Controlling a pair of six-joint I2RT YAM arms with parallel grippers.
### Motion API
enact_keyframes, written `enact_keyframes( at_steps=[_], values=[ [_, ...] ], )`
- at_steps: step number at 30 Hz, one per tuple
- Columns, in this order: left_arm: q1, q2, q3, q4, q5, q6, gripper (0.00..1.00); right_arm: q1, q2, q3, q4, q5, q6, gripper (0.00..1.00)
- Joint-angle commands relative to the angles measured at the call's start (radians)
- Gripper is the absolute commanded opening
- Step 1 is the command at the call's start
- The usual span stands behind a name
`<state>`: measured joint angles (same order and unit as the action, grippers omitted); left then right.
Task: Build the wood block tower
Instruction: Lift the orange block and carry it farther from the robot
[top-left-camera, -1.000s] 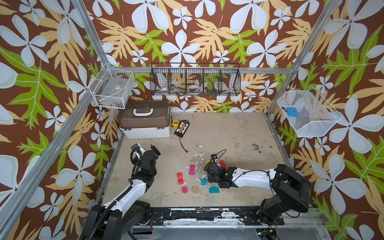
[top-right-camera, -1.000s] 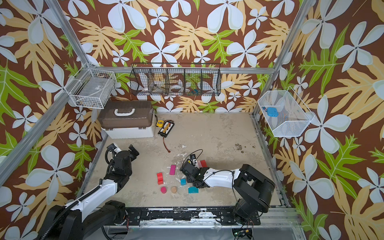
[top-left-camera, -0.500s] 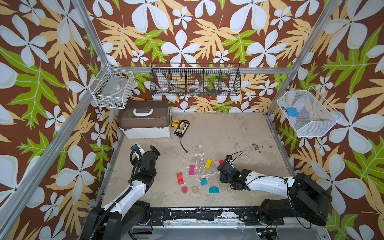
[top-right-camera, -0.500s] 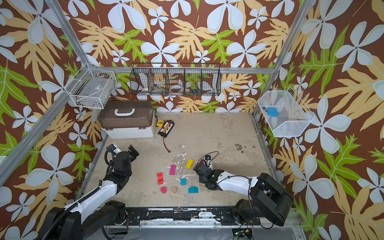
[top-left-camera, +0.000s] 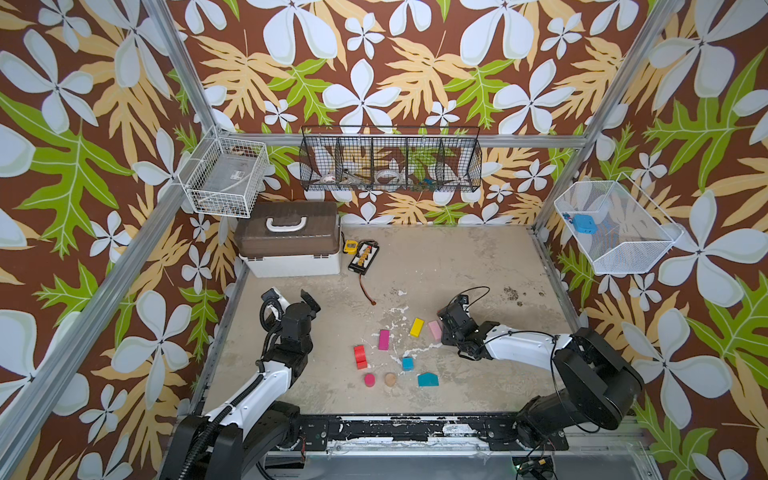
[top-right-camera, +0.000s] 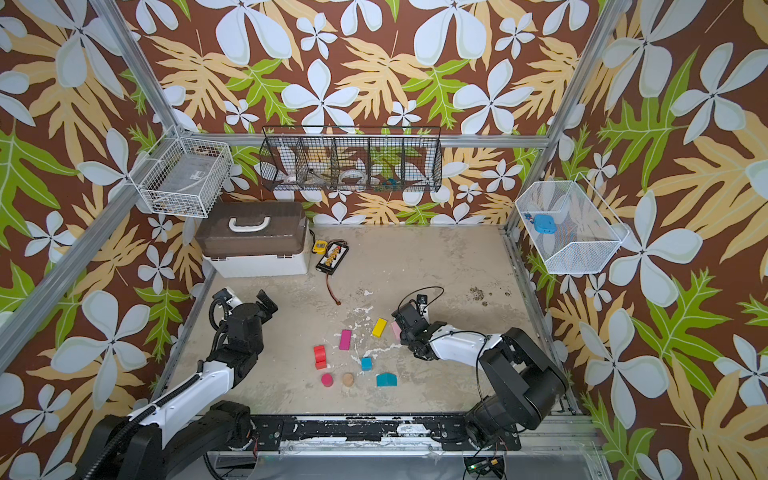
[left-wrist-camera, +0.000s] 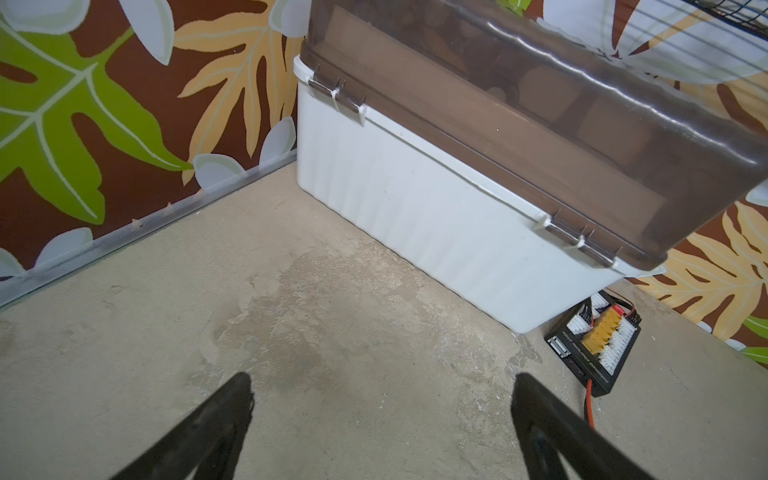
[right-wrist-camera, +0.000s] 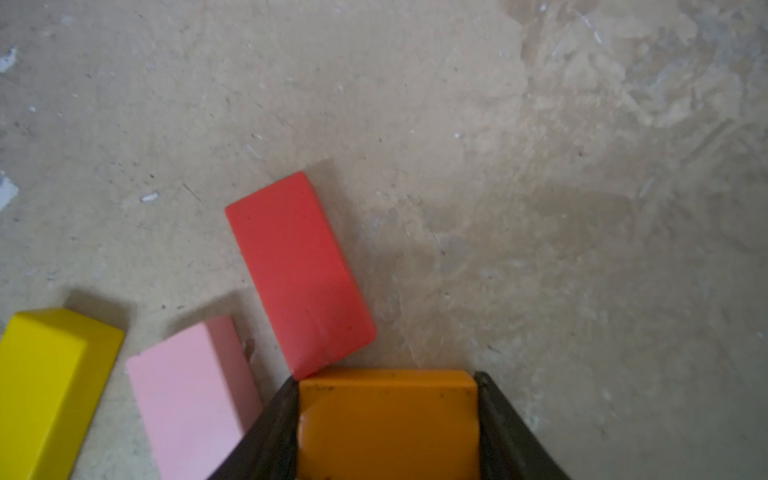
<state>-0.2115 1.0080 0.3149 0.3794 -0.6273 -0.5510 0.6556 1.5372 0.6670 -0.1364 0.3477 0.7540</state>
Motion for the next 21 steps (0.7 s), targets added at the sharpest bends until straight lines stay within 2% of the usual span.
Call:
enact_keyframes(
  at_steps=[1, 4, 8, 16, 19, 21],
  values=[
    [0.001, 0.004, 0.003, 0.013, -0.015, -0.006, 0.98, -0.010, 0.034, 0.048, -0.016, 0.011, -0.015, 0.53],
    [0.001, 0.011, 0.010, 0.011, -0.016, -0.006, 0.98, -0.038, 0.052, 0.081, -0.025, 0.005, -0.023, 0.50],
    [0.000, 0.022, 0.016, 0.007, -0.014, -0.006, 0.98, -0.105, -0.002, 0.071, -0.025, -0.008, -0.033, 0.49],
    [0.001, 0.008, 0.006, 0.011, -0.015, -0.007, 1.00, -0.386, -0.195, -0.002, -0.017, -0.123, -0.103, 0.50],
    [0.000, 0.009, 0.008, 0.011, -0.013, -0.006, 1.00, -0.487, -0.208, 0.004, -0.002, -0.198, -0.141, 0.51],
    [0.001, 0.005, 0.004, 0.013, -0.012, -0.006, 1.00, -0.528, -0.193, 0.019, 0.000, -0.200, -0.160, 0.50]
  ],
)
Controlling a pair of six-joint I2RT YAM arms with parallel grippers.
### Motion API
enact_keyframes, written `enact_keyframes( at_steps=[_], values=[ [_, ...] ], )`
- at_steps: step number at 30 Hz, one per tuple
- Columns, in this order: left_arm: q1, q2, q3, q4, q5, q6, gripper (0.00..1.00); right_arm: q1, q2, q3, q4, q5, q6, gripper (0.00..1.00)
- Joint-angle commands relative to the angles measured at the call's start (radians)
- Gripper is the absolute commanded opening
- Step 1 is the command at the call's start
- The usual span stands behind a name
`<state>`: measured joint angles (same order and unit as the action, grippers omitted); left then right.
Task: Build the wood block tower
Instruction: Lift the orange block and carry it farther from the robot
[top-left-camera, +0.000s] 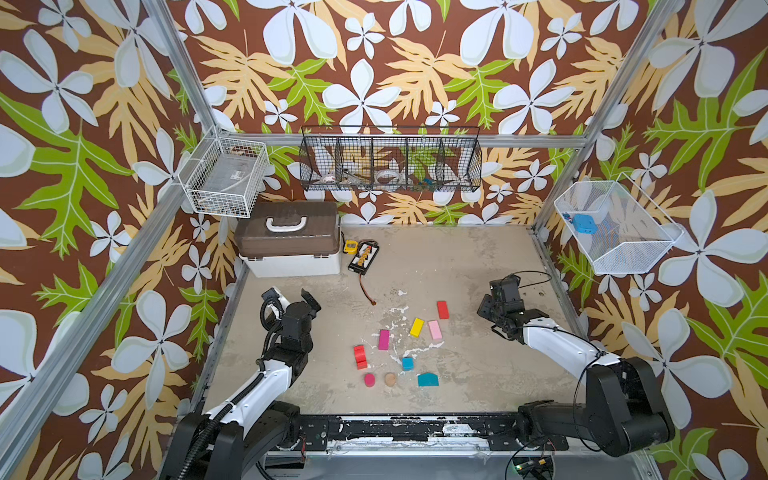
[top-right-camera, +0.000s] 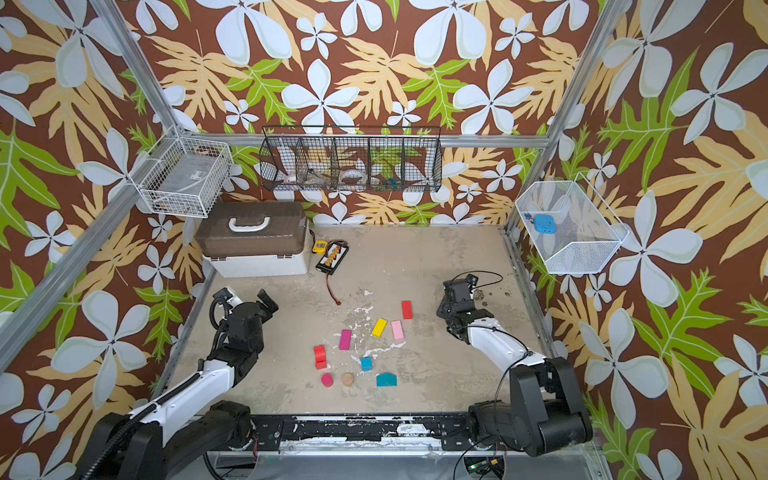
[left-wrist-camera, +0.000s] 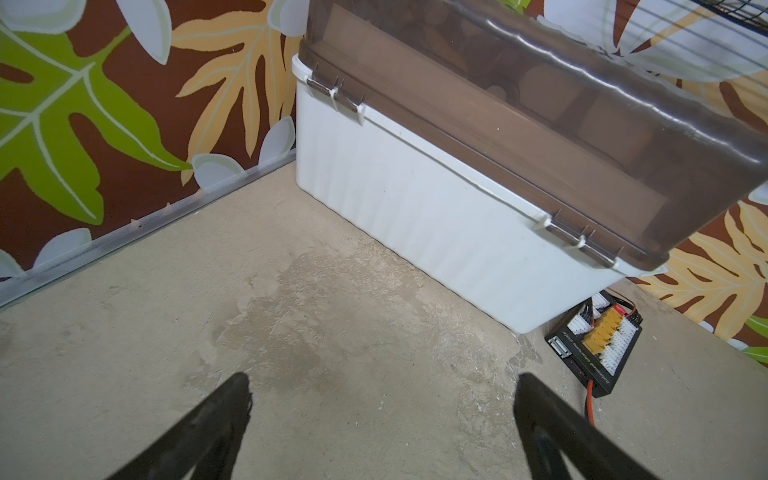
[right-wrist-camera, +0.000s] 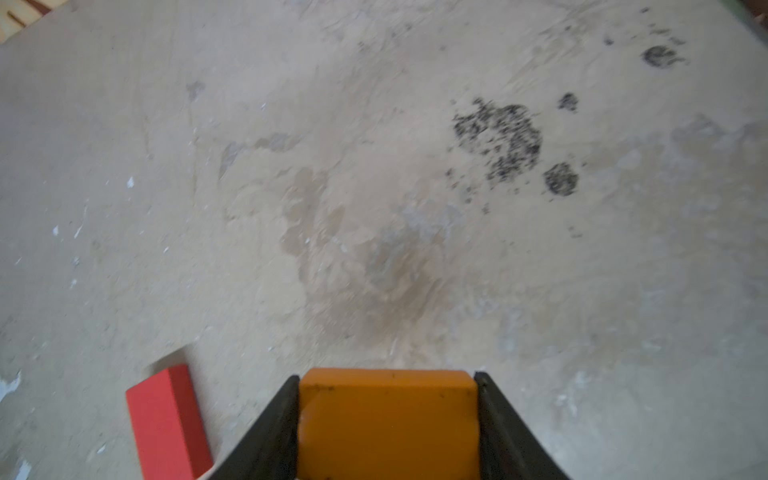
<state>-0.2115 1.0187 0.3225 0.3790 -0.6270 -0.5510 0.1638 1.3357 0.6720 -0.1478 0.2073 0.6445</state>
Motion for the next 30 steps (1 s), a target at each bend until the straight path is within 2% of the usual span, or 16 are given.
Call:
enact_keyframes(
  at_steps=[1, 6, 15, 22, 30],
  values=[
    [0.000, -0.011, -0.008, 0.016, -0.013, -0.006, 1.00, -0.049, 0.018, 0.023, 0.011, -0.064, -0.060, 0.50],
    [0.000, -0.070, -0.050, 0.041, -0.012, -0.006, 1.00, -0.065, 0.056, 0.050, 0.051, -0.040, -0.122, 0.50],
    [0.000, -0.120, -0.085, 0.064, -0.006, -0.001, 1.00, -0.068, 0.055, 0.028, 0.053, 0.002, -0.106, 0.49],
    [0.000, -0.161, -0.112, 0.070, 0.014, -0.005, 1.00, -0.068, 0.057, -0.070, 0.153, -0.037, -0.084, 0.48],
    [0.000, -0.157, -0.118, 0.087, 0.033, -0.006, 1.00, -0.063, 0.125, -0.035, 0.169, -0.082, -0.103, 0.48]
  ],
)
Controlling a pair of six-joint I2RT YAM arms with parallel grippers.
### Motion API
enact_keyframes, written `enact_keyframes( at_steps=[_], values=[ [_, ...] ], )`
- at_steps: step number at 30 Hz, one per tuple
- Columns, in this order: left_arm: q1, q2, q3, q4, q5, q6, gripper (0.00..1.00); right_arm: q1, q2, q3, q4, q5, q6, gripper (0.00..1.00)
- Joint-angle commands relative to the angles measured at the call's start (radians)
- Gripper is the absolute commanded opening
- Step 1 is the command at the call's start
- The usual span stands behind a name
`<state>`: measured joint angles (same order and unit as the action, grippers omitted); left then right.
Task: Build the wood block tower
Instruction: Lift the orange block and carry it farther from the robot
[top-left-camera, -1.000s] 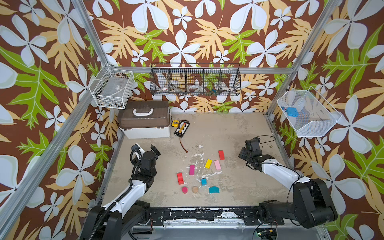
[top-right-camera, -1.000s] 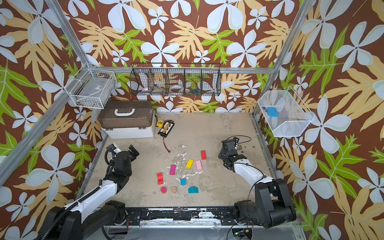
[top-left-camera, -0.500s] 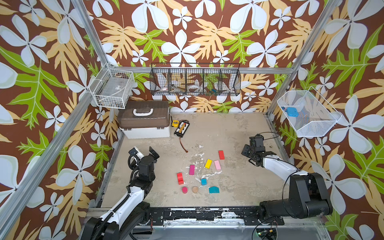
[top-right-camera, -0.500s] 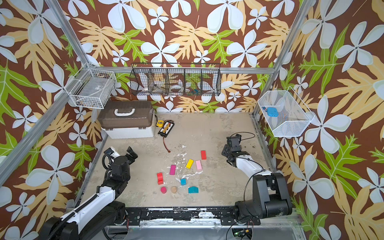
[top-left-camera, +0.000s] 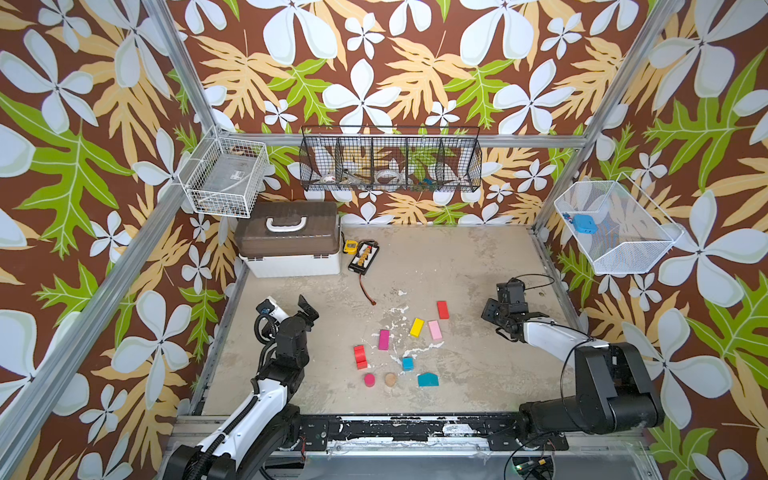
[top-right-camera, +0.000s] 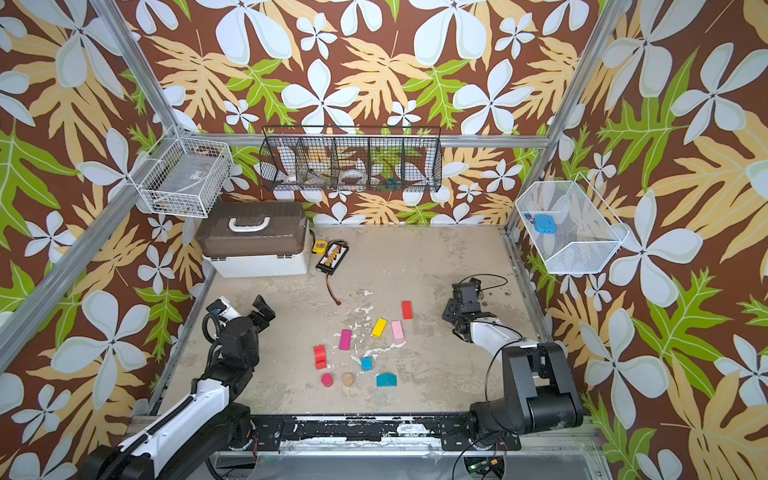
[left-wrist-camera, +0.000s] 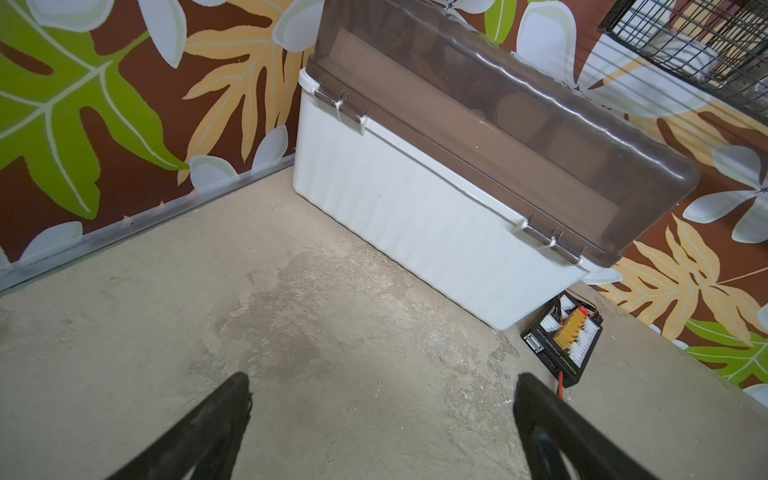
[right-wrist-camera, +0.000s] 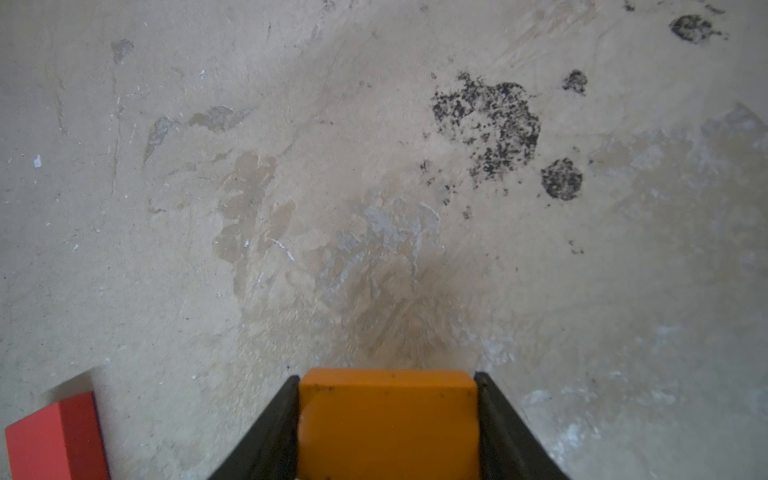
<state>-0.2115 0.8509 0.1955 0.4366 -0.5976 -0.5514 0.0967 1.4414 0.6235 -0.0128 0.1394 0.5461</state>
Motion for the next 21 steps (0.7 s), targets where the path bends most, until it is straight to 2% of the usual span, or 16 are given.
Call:
enact_keyframes(
  at_steps=[1, 3, 6, 9, 13, 21],
  values=[
    [0.001, 0.021, 0.015, 0.030, 0.005, -0.005, 1.00, 0.009, 0.032, 0.023, 0.035, -0.017, -0.009, 0.48],
    [0.000, 0.046, 0.029, 0.028, 0.008, -0.004, 1.00, 0.043, 0.064, 0.055, 0.031, -0.005, -0.025, 0.48],
    [0.001, 0.072, 0.047, 0.019, 0.009, -0.004, 1.00, 0.121, 0.123, 0.123, -0.004, 0.072, -0.054, 0.51],
    [0.001, 0.076, 0.048, 0.019, 0.008, -0.004, 1.00, 0.160, 0.194, 0.186, -0.029, 0.079, -0.080, 0.52],
    [0.000, 0.064, 0.040, 0.025, 0.010, -0.004, 1.00, 0.166, 0.267, 0.254, -0.055, 0.062, -0.100, 0.52],
    [0.000, 0.059, 0.037, 0.031, 0.015, 0.001, 1.00, 0.166, 0.303, 0.279, -0.071, 0.042, -0.107, 0.63]
  ],
)
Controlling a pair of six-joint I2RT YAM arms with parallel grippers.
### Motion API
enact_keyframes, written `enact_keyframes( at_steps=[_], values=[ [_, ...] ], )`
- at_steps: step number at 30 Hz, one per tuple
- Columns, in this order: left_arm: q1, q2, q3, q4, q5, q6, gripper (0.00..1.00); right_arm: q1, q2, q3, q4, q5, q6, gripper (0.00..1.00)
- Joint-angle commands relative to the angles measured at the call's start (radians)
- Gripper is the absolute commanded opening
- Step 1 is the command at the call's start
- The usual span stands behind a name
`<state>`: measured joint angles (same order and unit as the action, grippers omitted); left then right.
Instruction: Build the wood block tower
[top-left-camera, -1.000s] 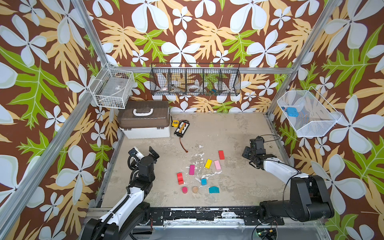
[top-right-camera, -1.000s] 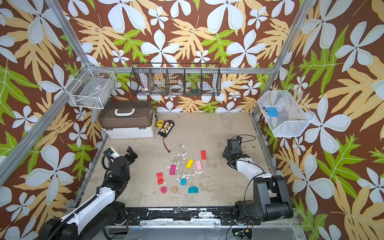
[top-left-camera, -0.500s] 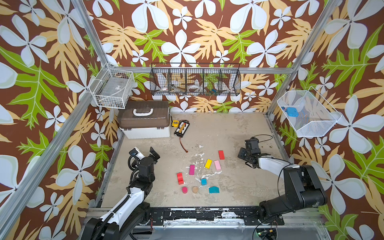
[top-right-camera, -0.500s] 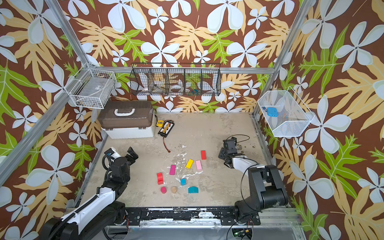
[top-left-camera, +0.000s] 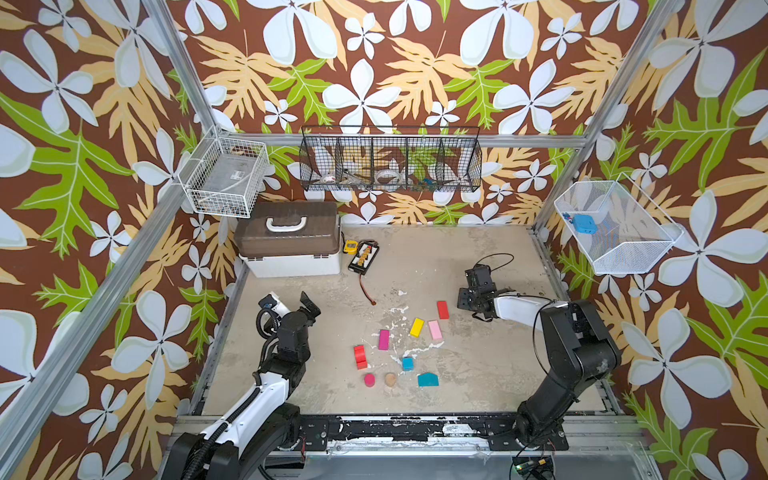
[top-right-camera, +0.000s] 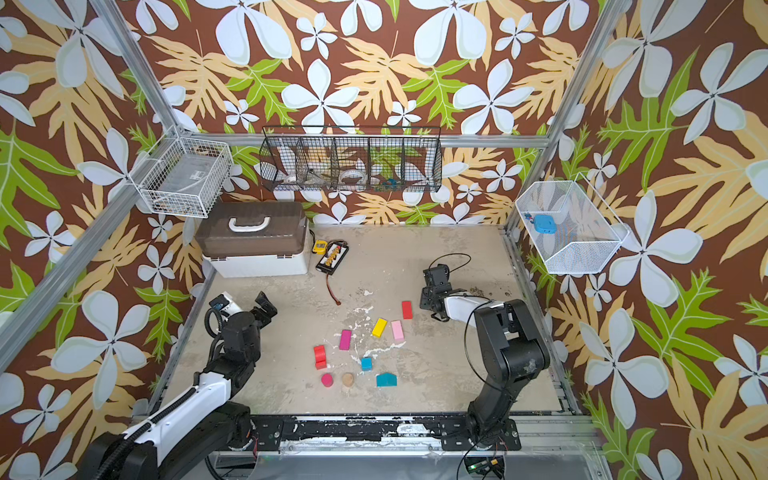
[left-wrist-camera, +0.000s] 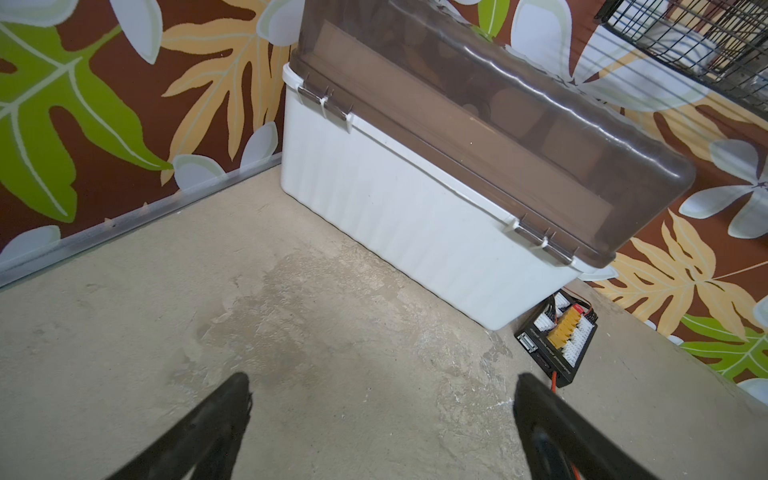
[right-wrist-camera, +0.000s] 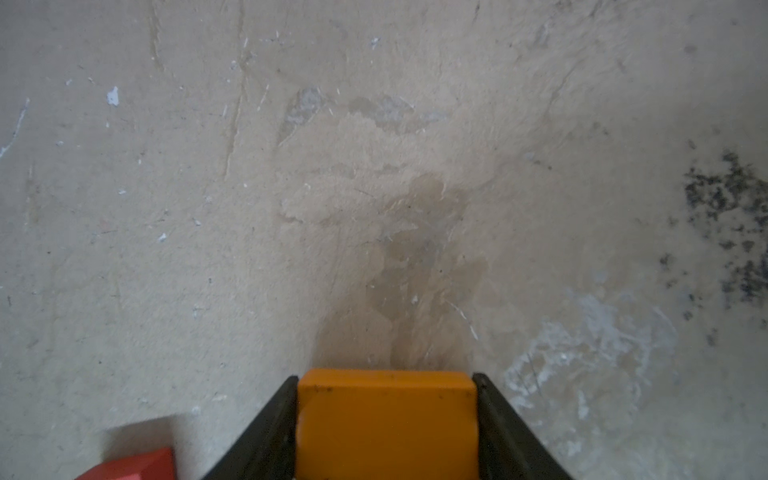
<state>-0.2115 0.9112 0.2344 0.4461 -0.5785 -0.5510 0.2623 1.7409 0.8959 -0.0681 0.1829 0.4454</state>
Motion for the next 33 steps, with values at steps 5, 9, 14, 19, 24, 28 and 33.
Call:
enact_keyframes(
  at_steps=[5, 9, 14, 19, 24, 28, 33],
  values=[
    [0.001, -0.003, -0.004, 0.022, -0.002, 0.001, 1.00, 0.000, 0.009, 0.011, -0.021, -0.002, -0.008, 0.70],
    [0.000, -0.010, -0.009, 0.022, -0.004, 0.000, 1.00, 0.002, 0.005, 0.009, -0.018, -0.002, -0.008, 0.81],
    [0.000, -0.015, -0.013, 0.027, -0.002, 0.002, 1.00, 0.033, -0.049, -0.029, 0.006, 0.044, -0.010, 0.89],
    [0.000, -0.009, -0.010, 0.028, -0.001, 0.002, 1.00, 0.053, -0.182, -0.112, 0.033, 0.009, 0.005, 0.98],
    [0.000, 0.023, 0.007, 0.036, 0.017, 0.014, 1.00, 0.153, -0.290, -0.115, -0.048, 0.104, 0.024, 0.99],
    [0.001, 0.034, 0.013, 0.036, 0.019, 0.016, 1.00, 0.248, -0.317, -0.100, -0.030, 0.019, 0.062, 1.00],
    [0.000, 0.028, 0.009, 0.040, 0.022, 0.017, 1.00, 0.359, -0.212, -0.031, -0.075, 0.046, 0.098, 0.89]
  ],
)
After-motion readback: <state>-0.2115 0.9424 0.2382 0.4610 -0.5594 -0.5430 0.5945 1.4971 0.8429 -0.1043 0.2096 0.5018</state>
